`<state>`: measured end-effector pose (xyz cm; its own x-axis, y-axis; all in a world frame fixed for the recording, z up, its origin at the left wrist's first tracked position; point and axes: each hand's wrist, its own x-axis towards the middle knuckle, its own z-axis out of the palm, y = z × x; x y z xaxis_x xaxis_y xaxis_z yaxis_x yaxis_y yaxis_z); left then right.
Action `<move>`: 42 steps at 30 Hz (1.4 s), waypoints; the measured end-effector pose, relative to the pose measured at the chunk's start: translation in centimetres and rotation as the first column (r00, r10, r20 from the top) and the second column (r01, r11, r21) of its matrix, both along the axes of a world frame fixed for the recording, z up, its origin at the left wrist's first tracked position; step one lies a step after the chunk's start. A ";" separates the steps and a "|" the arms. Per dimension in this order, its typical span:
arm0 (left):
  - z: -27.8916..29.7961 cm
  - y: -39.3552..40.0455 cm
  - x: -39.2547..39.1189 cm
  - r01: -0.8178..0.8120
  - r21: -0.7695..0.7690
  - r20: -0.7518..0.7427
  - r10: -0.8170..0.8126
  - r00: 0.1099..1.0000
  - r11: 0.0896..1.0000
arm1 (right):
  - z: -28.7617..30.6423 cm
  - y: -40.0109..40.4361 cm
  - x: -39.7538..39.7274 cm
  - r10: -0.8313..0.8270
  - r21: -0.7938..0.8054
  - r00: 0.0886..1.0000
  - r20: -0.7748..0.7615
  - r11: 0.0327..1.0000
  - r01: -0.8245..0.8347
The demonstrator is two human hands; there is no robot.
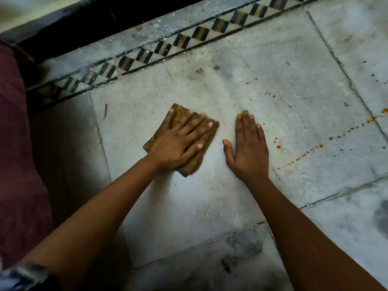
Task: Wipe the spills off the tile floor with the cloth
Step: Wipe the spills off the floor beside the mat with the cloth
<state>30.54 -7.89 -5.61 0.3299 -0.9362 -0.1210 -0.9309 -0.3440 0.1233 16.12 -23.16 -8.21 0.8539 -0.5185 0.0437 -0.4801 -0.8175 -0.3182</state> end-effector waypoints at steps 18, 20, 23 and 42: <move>-0.1 -2.5 3.6 -0.394 0.019 -0.043 0.395 0.918 0.919 | -0.4 0.1 -0.1 0.001 -0.003 1.000 0.016 1.000 -0.001; -0.2 -5.7 3.8 -0.445 0.027 -0.047 0.446 0.894 0.895 | -0.2 0.0 -0.1 0.004 -0.004 1.000 0.011 1.000 -0.004; -0.1 -7.6 2.3 -0.409 0.029 -0.030 0.409 0.912 0.912 | 0.0 -0.1 -0.1 0.007 0.011 1.000 0.008 1.000 -0.007; 0.7 -4.0 -5.6 -0.363 0.086 -0.042 0.368 0.929 0.928 | 1.8 -4.4 -10.6 -0.274 -0.016 0.962 -0.008 0.962 0.274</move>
<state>24.97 -11.91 -4.89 0.6378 -0.7395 -0.2151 -0.7312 -0.6692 0.1325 5.50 -27.54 -6.36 0.6795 -0.7323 0.0453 -0.6896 -0.6585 -0.3013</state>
